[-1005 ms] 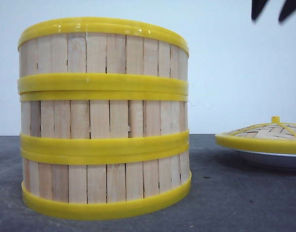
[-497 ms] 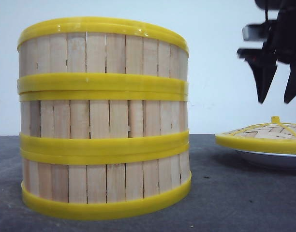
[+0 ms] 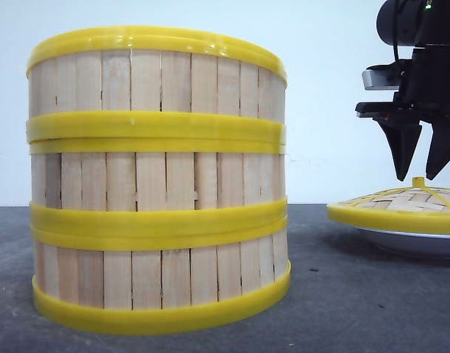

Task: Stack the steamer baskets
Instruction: 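Lower the right gripper to the lid knob on the white plate and grasp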

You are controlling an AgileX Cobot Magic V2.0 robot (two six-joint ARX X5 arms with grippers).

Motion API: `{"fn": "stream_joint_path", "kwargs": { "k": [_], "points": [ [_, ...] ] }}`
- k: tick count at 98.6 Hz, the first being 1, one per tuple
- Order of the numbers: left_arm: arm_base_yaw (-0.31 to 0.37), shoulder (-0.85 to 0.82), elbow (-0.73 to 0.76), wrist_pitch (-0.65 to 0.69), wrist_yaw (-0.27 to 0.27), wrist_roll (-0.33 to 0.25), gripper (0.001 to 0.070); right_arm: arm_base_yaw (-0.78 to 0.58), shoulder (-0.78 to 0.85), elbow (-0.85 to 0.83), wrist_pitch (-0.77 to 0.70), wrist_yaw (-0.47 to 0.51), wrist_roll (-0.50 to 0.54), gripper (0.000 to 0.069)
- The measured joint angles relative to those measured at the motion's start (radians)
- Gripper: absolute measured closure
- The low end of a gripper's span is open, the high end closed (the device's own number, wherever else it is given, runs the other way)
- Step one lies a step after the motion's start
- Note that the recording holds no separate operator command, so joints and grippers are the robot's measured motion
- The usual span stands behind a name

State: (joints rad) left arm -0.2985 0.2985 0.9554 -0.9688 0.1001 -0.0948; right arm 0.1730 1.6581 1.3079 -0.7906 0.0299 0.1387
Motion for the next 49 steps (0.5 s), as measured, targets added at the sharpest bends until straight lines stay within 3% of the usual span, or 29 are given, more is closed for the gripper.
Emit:
{"fn": "stream_joint_path", "kwargs": {
  "k": [49],
  "points": [
    [0.000,0.000,0.000,0.008,0.000,0.000,0.0405,-0.003,0.003,-0.038,0.038,0.001,0.001,0.0553]
  ]
}}
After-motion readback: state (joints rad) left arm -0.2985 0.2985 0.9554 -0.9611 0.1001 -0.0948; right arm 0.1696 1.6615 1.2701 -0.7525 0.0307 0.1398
